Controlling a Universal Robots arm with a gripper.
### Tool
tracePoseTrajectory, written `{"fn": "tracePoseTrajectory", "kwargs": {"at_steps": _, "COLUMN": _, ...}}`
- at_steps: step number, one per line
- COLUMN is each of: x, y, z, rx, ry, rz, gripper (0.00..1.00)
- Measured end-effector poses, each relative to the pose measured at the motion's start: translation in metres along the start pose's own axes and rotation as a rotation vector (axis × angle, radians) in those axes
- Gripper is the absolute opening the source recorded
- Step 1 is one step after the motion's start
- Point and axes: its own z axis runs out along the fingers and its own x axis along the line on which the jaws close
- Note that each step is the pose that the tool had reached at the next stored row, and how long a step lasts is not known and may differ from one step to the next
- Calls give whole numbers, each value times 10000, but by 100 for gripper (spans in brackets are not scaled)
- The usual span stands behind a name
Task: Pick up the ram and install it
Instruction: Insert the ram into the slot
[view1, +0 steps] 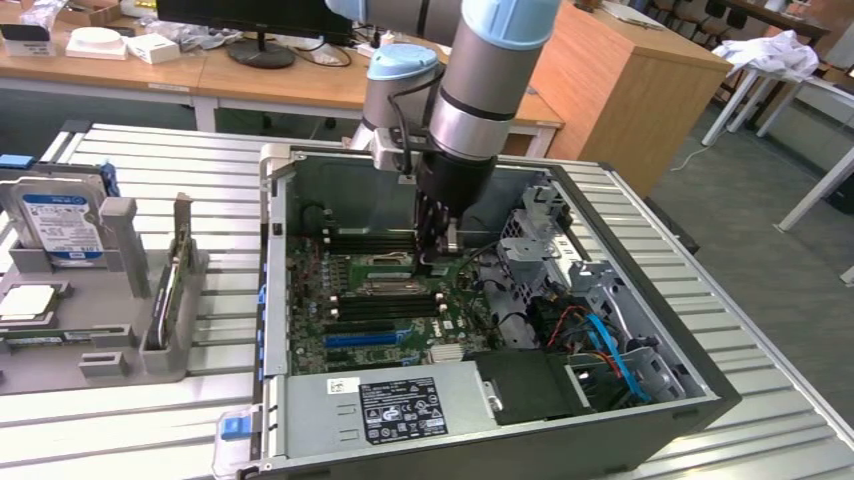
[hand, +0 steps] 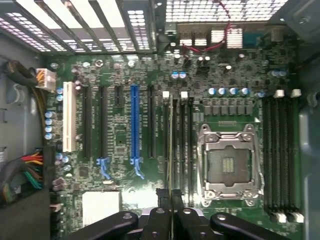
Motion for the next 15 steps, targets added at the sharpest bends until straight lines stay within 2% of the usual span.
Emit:
{"fn": "tracePoseTrajectory", "kwargs": {"at_steps": 1, "x": 0, "y": 0, "z": 5, "rx": 4, "ry": 79, "rz": -19, "gripper": 12}}
{"fn": "tracePoseTrajectory", "kwargs": {"at_steps": 2, "x": 0, "y": -1, "z": 15, "rx": 5, "ry": 125, "rz": -40, "gripper": 12}}
{"fn": "tracePoseTrajectory", "kwargs": {"at_steps": 3, "x": -1, "y": -2, "z": 23, "rx": 10, "ry": 127, "rz": -53, "gripper": 12}}
{"fn": "tracePoseTrajectory", "kwargs": {"at_steps": 4, "x": 1, "y": -1, "z": 27, "rx": 19, "ry": 106, "rz": -55, "gripper": 12}}
{"fn": "tracePoseTrajectory", "kwargs": {"at_steps": 5, "x": 1, "y": -1, "z": 30, "rx": 28, "ry": -7, "rz": -59, "gripper": 12}}
{"fn": "tracePoseTrajectory", "kwargs": {"at_steps": 7, "x": 7, "y": -1, "z": 35, "rx": 26, "ry": -310, "rz": -70, "gripper": 12}}
{"fn": "tracePoseTrajectory", "kwargs": {"at_steps": 8, "x": 14, "y": -2, "z": 42, "rx": 25, "ry": -395, "rz": -73, "gripper": 12}}
{"fn": "tracePoseTrajectory", "kwargs": {"at_steps": 9, "x": 17, "y": -2, "z": 57, "rx": 25, "ry": -422, "rz": -75, "gripper": 12}}
{"fn": "tracePoseTrajectory", "kwargs": {"at_steps": 15, "x": 19, "y": -3, "z": 80, "rx": 23, "ry": -418, "rz": -74, "gripper": 12}}
